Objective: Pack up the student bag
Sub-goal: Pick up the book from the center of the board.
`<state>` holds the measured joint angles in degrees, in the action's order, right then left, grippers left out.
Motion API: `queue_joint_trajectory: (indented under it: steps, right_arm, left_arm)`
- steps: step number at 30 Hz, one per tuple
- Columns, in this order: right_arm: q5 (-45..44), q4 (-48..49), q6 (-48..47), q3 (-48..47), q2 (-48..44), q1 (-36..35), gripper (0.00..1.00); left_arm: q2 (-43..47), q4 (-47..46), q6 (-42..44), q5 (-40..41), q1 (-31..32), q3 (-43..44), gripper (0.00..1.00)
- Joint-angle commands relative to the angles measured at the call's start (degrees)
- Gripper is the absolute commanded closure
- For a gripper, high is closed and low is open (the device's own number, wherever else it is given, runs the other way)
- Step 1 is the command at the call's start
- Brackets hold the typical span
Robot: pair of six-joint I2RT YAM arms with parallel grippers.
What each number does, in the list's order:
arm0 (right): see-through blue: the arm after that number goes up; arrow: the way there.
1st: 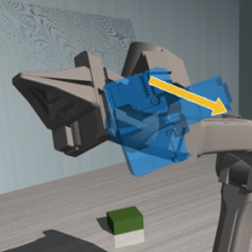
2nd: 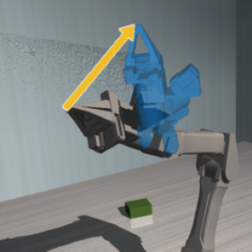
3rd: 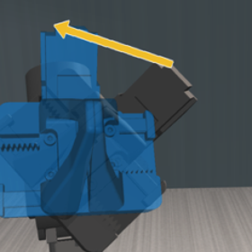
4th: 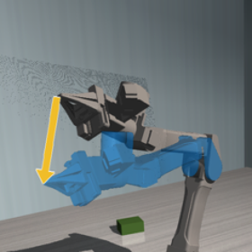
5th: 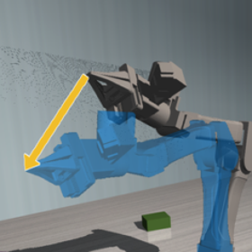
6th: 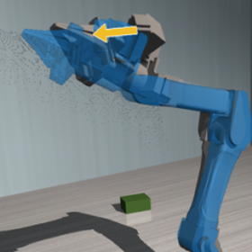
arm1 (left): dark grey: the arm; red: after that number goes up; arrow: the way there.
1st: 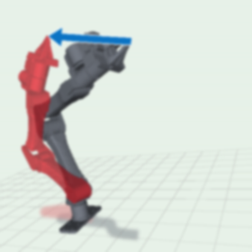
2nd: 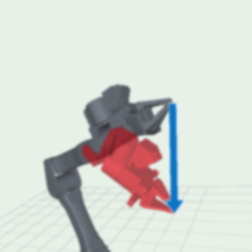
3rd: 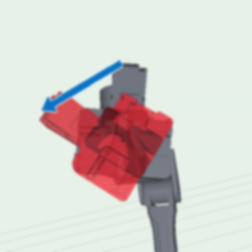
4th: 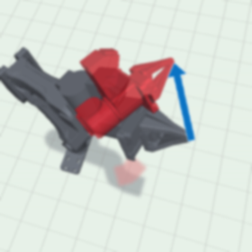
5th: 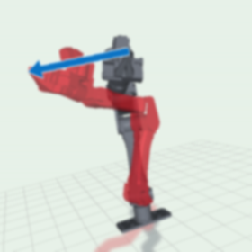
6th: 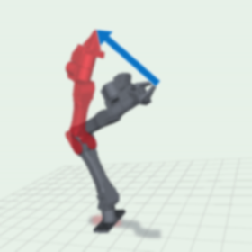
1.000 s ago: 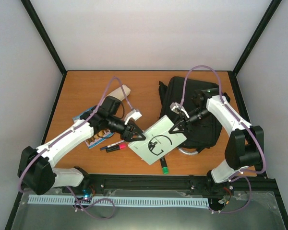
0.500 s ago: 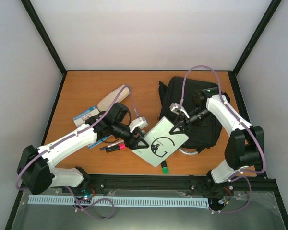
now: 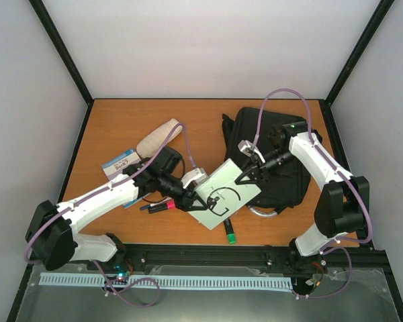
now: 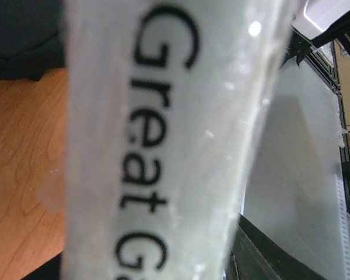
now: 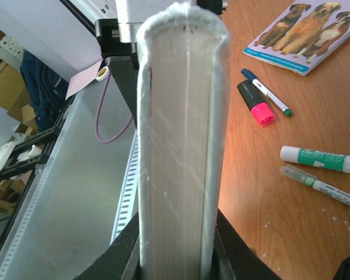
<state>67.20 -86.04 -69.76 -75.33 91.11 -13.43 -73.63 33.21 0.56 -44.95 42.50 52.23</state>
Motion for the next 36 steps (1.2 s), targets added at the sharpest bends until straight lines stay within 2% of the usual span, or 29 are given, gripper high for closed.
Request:
queue_joint_trajectory:
  steps: [1, 5, 12, 13, 18, 20, 23, 27, 32, 36]
  right_arm:
    - [6.51, -0.17, -1.63, -0.26, 0.2, 0.25, 0.97]
    - [6.58, -0.06, -1.38, -0.5, 0.88, 0.26, 0.97]
    - [6.4, 4.38, 4.66, -0.61, 1.09, 0.25, 0.97]
    - [6.25, 4.63, 4.97, -0.54, 1.15, 0.26, 0.93]
    - [3.43, 10.49, 11.61, 1.31, -0.89, 0.61, 0.48]
    - [0.81, 13.37, 15.22, 2.82, -3.61, 1.17, 0.4]
    - [-6.55, 16.22, 19.3, 4.15, -9.25, 1.98, 0.37]
    - [-20.51, 19.63, 24.57, 6.27, -17.05, 4.61, 0.32]
    - [-31.58, 18.01, 17.54, 12.93, -20.96, 9.11, 0.32]
    - [-38.51, 20.42, 14.01, 19.1, -22.55, 12.08, 0.39]
  left_arm:
    - [2.43, 1.08, 0.35, -5.17, 0.74, 1.4, 0.55]
    - [2.97, 2.29, -0.34, -6.87, 0.74, 1.48, 0.65]
    - [1.12, 2.95, -1.6, -10.07, 0.74, 1.82, 0.78]
    - [1.13, 2.99, -1.68, -10.06, 0.74, 1.95, 0.8]
    - [2.06, 2.46, -3.19, -8.49, 0.74, 2.24, 0.96]
    - [2.71, 2.05, -4.77, -7.7, 0.74, 2.12, 0.99]
    - [4.13, 0.92, -7.97, -4.74, 0.74, 1.48, 0.99]
    - [6.35, -0.89, -13.05, 0.3, 0.74, 0.25, 0.99]
    - [9.77, -2.23, -21.85, 11.59, 0.74, -0.53, 0.99]
    - [12.15, -1.71, -25.69, 17.92, 0.74, -0.74, 0.99]
